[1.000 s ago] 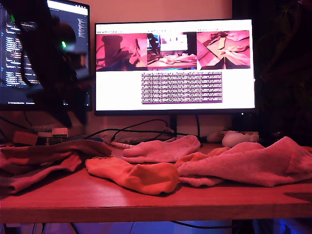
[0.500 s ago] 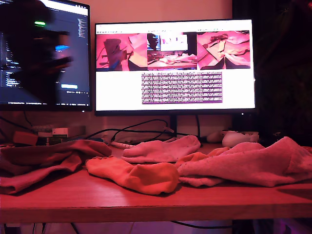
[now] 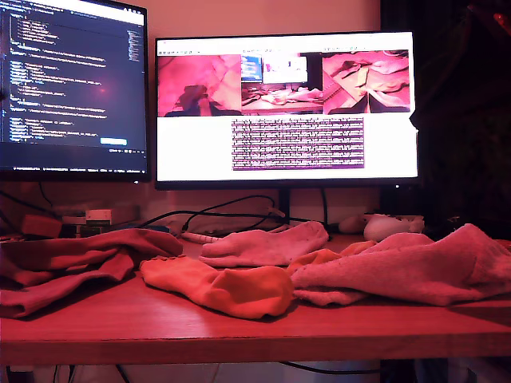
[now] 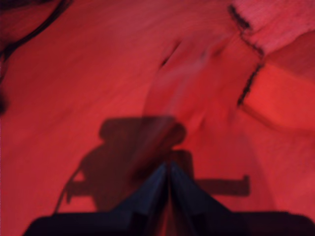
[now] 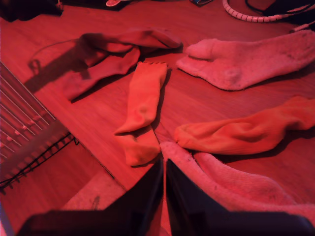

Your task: Pair up the socks based on colour and pattern, by placing them on top of one another

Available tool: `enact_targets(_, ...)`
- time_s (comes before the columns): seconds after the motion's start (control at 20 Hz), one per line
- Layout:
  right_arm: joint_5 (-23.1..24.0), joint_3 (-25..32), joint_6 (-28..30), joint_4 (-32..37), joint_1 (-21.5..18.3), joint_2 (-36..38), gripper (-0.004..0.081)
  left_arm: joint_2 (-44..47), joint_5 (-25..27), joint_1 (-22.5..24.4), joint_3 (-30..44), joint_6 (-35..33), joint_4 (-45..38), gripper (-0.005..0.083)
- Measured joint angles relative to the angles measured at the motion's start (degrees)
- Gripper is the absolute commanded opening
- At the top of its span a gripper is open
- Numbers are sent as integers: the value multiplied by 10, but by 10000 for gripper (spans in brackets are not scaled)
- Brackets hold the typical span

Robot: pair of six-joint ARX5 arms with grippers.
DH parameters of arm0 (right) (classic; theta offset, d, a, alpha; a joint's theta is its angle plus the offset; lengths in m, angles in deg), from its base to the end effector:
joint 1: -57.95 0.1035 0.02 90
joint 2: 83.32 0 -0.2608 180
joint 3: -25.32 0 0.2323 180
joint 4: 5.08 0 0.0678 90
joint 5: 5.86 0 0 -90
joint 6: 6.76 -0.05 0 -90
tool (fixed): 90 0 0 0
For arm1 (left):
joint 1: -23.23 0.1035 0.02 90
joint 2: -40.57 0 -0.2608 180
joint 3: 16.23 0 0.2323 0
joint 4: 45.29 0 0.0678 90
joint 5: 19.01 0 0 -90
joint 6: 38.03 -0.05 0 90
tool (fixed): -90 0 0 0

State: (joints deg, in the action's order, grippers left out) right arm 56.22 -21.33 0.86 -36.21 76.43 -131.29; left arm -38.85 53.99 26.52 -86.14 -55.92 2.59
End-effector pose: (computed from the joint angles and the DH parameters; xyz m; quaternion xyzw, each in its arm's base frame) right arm 0.1558 0.0768 0.2318 -0.0357 0.2527 0.3959 0.8821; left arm 0.2639 0.0005 0.2241 0.0519 0.4506 -0.1769 0.8735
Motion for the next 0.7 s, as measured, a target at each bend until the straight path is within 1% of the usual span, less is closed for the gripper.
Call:
enact_targets(0.05,0,0,0,0,0,0,-10,-10,-1,0,0,22,-2,486)
enact_targets(0.1,0,0,0,0,0,0,-11,-21,-2,0,0,28,-7,518)
enact_targets(0.15,0,0,0,0,0,0,-10,-31,-2,0,0,42,-15,518)
enact_targets(0.35,0,0,0,1,0,0,-11,-81,-3,0,0,47,-39,515)
enact_targets(0.45,0,0,0,0,0,-1,-10,-119,7,0,0,50,-62,488)
enact_targets(0.6,0,0,0,1,0,-1,-11,-161,12,0,0,50,-81,393)
enact_targets(0.65,0,0,0,1,0,-1,-10,-166,17,0,0,56,-81,348)
enact_targets(0.7,0,0,0,0,0,-1,-10,-167,21,0,0,56,-81,271)
